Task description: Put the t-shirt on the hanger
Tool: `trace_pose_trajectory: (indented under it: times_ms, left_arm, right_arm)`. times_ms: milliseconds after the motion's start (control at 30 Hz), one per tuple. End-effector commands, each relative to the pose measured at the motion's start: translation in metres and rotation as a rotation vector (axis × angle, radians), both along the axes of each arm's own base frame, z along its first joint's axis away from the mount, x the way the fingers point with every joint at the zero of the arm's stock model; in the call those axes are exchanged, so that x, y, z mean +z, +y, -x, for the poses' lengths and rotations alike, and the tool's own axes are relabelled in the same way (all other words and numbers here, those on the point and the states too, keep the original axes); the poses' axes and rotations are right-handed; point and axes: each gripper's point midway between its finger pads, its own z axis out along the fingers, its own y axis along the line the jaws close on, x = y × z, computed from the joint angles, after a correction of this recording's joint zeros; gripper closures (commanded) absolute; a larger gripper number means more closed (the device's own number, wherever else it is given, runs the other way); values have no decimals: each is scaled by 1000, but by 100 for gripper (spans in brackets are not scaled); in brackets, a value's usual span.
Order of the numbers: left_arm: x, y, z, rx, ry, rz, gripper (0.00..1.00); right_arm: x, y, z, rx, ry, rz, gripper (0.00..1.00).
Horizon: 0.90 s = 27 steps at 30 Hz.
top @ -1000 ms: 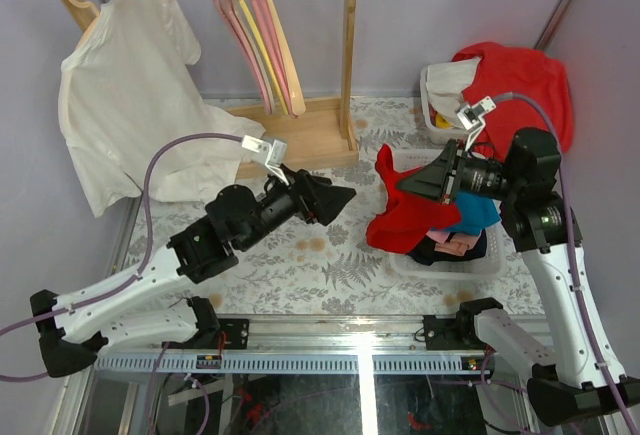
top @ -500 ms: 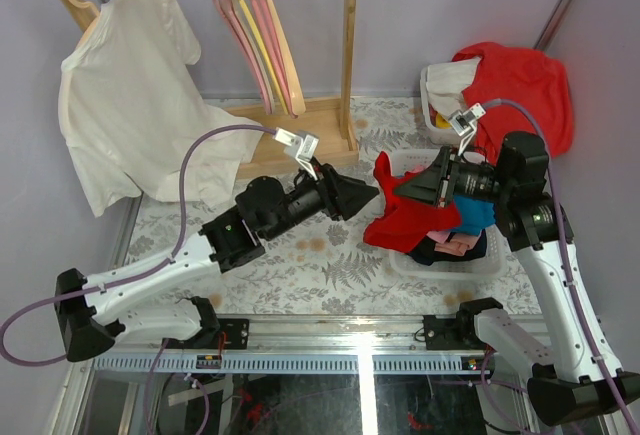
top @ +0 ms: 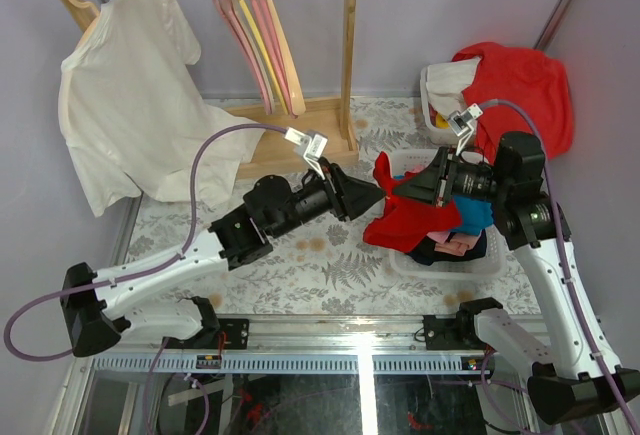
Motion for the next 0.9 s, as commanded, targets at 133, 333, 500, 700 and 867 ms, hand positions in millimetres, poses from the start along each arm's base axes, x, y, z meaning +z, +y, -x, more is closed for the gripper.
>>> trace_pose_trajectory:
  times_ms: [133, 333, 500, 700, 867]
  left_arm:
    - [6, -15, 2, -50, -13, 39, 64]
    - [-6, -18, -1, -40, 3, 16, 76]
    - [-8, -23, -2, -48, 8, 6, 100]
    - [-3, 6, -15, 91, 12, -84, 100]
    - [13, 53, -27, 274, 8, -164, 100]
  right_arm:
    - [-1, 4, 1, 21, 35, -20, 100]
    - [0, 5, -1, 24, 33, -26, 100]
    - [0, 5, -1, 26, 34, -26, 100]
    - [-9, -1, -2, -19, 27, 38, 100]
    - [-16, -12, -8, -98, 15, 113, 100]
